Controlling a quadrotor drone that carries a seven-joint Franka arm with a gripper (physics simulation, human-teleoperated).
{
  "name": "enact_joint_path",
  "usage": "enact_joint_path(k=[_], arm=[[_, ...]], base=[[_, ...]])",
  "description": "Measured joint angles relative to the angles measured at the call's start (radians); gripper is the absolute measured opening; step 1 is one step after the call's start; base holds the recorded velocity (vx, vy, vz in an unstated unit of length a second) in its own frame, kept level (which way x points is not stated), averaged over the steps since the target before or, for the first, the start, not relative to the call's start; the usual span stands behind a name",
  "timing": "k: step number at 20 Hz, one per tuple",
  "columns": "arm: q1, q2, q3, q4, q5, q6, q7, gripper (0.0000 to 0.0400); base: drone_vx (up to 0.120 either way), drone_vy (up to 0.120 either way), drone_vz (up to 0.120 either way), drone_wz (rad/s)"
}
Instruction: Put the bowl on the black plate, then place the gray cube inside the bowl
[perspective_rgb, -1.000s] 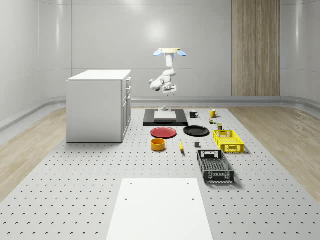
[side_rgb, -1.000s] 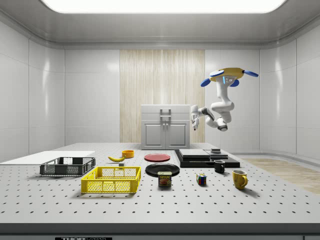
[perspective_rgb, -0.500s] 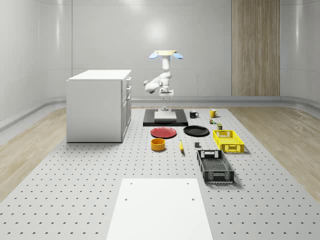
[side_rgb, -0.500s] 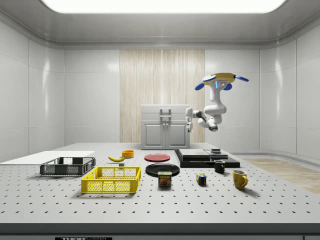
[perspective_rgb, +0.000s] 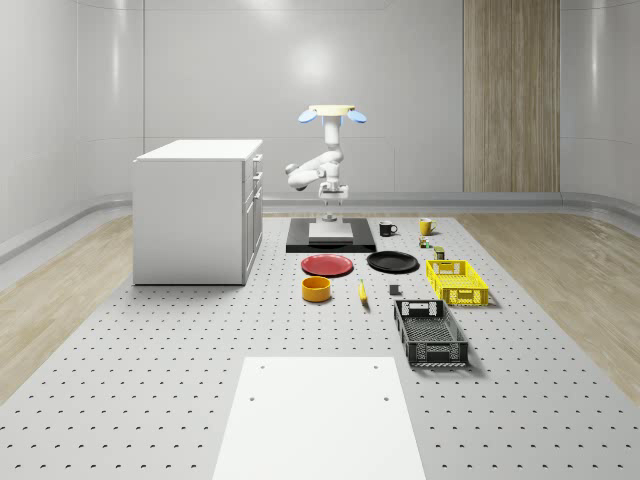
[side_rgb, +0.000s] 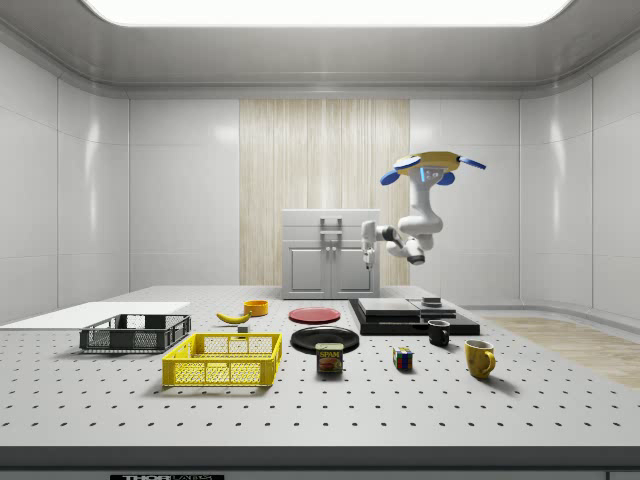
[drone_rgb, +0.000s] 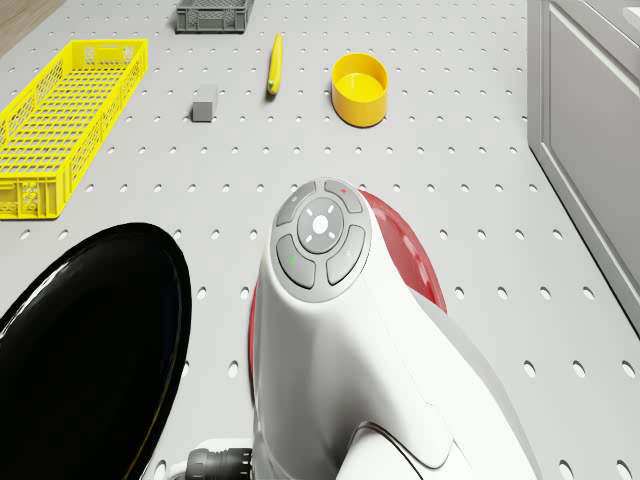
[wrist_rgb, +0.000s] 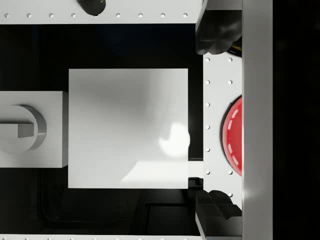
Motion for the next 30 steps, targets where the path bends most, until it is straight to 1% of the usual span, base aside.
enact_joint_path(k=[24,30], arm=[[-0.042,-0.117,0.037,0.008,0.060,0.104,0.039,0.0400],[-0.049,-0.142,0.044,0.010,0.073,0.128,0.046,0.0400]], base=[[0.120,0.000,0.000,0.000],[0.120,0.000,-0.107,0.000]])
